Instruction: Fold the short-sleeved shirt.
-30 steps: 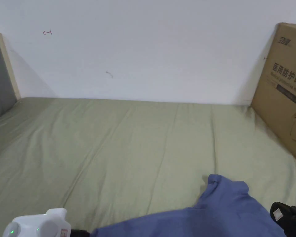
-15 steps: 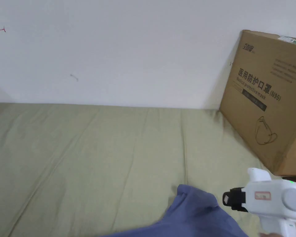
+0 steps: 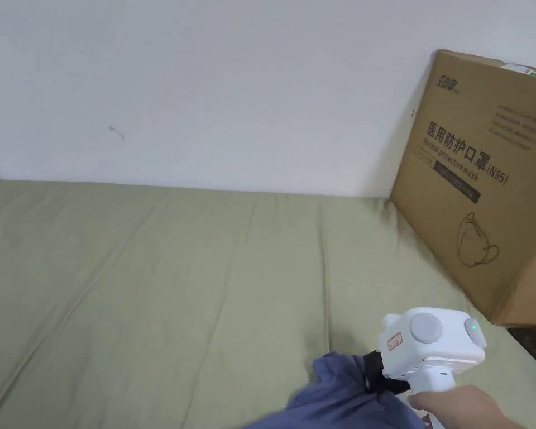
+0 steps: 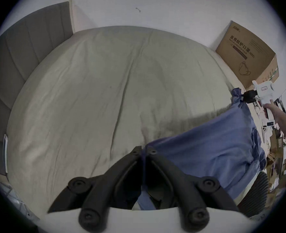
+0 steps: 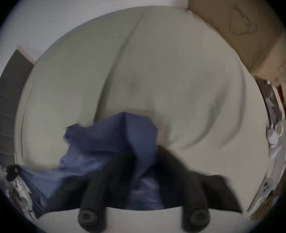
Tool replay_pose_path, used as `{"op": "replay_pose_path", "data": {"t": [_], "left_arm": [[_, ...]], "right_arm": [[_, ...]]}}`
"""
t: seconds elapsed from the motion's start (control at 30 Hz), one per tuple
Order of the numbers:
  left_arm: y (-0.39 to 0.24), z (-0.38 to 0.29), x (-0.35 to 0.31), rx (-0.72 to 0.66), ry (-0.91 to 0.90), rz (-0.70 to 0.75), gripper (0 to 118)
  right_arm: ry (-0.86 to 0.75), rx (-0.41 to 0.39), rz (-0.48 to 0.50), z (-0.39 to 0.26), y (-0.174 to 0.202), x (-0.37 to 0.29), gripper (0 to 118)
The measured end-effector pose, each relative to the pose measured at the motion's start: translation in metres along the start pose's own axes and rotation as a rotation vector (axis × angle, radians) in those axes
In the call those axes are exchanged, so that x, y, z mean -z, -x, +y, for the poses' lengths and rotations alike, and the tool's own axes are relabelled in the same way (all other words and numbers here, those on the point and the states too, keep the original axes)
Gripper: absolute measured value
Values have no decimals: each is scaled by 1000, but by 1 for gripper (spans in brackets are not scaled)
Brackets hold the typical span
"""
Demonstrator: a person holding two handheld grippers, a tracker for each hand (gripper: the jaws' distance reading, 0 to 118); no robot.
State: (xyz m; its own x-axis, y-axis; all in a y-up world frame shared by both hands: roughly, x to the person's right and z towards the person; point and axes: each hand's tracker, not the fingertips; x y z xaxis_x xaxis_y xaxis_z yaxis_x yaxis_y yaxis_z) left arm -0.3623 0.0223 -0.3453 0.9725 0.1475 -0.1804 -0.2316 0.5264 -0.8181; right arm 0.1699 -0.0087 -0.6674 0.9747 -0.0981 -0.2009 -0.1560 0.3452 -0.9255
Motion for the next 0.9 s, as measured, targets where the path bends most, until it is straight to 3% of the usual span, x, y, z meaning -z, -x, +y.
{"op": "replay_pose_path", "data": {"t": [0.07, 0.13, 0.33, 0.53, 0.67, 0.9], "left_arm": [[-3, -1, -4, 4, -6, -1, 2], [-4, -2, -12, 9, -16, 1, 2], [-11, 9, -75, 16, -212, -29, 2], [-27, 42, -158, 89, -378, -74, 2], [-43, 70, -209, 209, -462, -36, 2], [-53, 130, -276, 238, -566, -43, 2]], "right_arm": [[-21, -14, 90, -9, 6, -18, 2], [-83, -51, 70, -17, 9, -45, 2], [-351, 25, 143, -54, -4, -174, 2], [-529, 4, 140, -89, -11, -293, 2], [-613, 12, 163, -99, -12, -358, 2], [-731, 6, 204, -86, 2, -439, 2]]}}
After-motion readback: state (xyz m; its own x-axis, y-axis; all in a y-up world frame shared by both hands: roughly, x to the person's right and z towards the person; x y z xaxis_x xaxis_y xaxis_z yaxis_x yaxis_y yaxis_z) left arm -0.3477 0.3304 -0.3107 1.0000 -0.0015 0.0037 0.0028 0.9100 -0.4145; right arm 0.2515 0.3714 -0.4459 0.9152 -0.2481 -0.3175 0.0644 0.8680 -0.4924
